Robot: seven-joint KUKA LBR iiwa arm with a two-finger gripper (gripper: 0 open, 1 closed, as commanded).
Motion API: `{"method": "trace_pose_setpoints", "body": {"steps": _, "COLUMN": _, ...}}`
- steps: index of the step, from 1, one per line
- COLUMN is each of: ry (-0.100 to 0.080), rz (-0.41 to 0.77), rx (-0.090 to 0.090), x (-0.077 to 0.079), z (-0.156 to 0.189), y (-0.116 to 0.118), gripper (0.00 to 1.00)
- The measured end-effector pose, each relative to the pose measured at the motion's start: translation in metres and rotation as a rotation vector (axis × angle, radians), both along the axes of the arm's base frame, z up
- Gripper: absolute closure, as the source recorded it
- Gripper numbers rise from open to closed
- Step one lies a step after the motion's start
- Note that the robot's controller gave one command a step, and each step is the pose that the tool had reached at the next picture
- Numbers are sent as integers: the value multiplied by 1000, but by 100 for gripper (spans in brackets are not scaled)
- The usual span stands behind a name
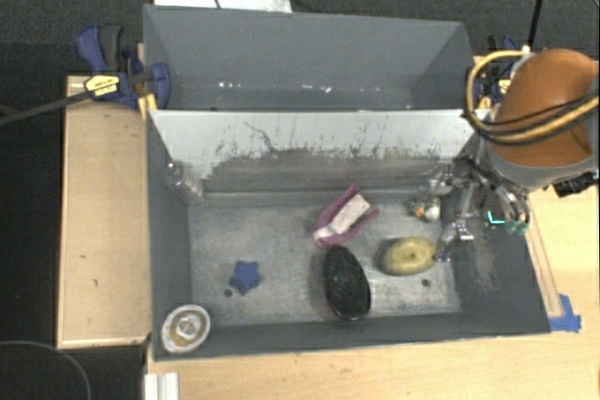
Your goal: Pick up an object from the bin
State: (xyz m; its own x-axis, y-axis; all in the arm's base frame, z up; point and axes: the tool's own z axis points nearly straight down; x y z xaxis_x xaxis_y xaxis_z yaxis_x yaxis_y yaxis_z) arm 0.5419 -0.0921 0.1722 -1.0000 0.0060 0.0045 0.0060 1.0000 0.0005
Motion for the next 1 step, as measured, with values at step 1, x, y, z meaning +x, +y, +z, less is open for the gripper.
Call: {"method": "trace_pose_setpoints", "body": {"steps": 1, "ry": -13, "rz": 27, "rx": -1, "x": -10, "z": -101, "y": 7, "gripper": 0}}
